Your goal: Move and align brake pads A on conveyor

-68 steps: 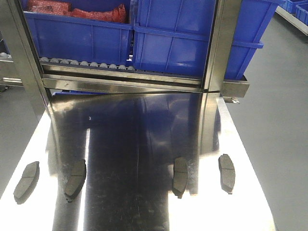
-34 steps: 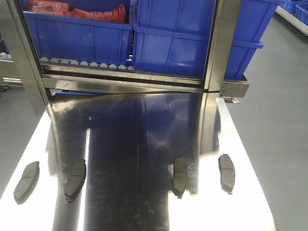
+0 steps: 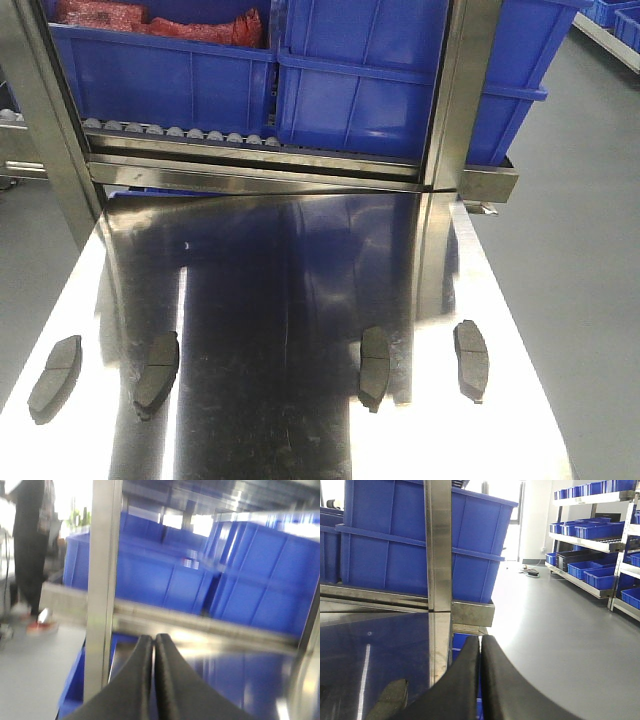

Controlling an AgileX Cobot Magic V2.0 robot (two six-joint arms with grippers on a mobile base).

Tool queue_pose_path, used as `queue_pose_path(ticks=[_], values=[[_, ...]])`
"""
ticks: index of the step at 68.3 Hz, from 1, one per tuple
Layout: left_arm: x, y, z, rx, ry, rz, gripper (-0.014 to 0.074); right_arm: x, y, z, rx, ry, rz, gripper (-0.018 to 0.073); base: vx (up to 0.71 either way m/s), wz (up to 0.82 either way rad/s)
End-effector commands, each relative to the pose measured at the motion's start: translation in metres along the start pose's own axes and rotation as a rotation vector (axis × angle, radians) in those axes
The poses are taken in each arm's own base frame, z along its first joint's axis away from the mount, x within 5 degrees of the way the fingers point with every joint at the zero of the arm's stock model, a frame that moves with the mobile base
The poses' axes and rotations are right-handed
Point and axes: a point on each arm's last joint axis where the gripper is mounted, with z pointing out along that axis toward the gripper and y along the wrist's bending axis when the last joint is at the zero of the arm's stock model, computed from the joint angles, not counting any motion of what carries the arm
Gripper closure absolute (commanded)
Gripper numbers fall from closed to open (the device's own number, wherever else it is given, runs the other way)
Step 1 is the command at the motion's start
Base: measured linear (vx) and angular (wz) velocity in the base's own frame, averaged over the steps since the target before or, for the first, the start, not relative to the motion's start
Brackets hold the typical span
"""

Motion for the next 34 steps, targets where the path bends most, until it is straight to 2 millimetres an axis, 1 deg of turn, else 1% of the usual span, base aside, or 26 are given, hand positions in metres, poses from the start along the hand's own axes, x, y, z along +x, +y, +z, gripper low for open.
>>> queue_pose_path(ticks=[1, 5, 15, 21, 28, 34], values=[[-0.018, -0.003, 0.012, -0.002, 0.074, 0.023, 0.0602, -0.003, 0.000, -0.001, 0.003, -0.069, -0.015, 0.0571, 0.00, 0.00], [-0.018, -0.003, 0.021, -0.009, 0.167, 0.047, 0.0602, -0.003, 0.000, -0.001, 0.003, -0.069, -0.015, 0.0571, 0.00, 0.00], [-0.007, -0.002, 0.042, -0.026, 0.422, 0.063, 0.0602, -0.003, 0.000, -0.001, 0.003, -0.069, -0.015, 0.0571, 0.00, 0.00], [0.000, -0.002, 0.050, -0.035, 0.550, 0.047, 0.0602, -0.003, 0.000, -0.001, 0.003, -0.069, -0.015, 0.0571, 0.00, 0.00], [0.010, -0.001, 0.053, -0.054, 0.683, 0.018, 0.0602, -0.003, 0.000, -0.001, 0.003, -0.070, -0.015, 0.0571, 0.00, 0.00], [0.015, 0.000, 0.054, -0.060, 0.732, 0.021, 0.0602, -0.003, 0.000, -0.001, 0.003, -0.070, -0.015, 0.0571, 0.00, 0.00]])
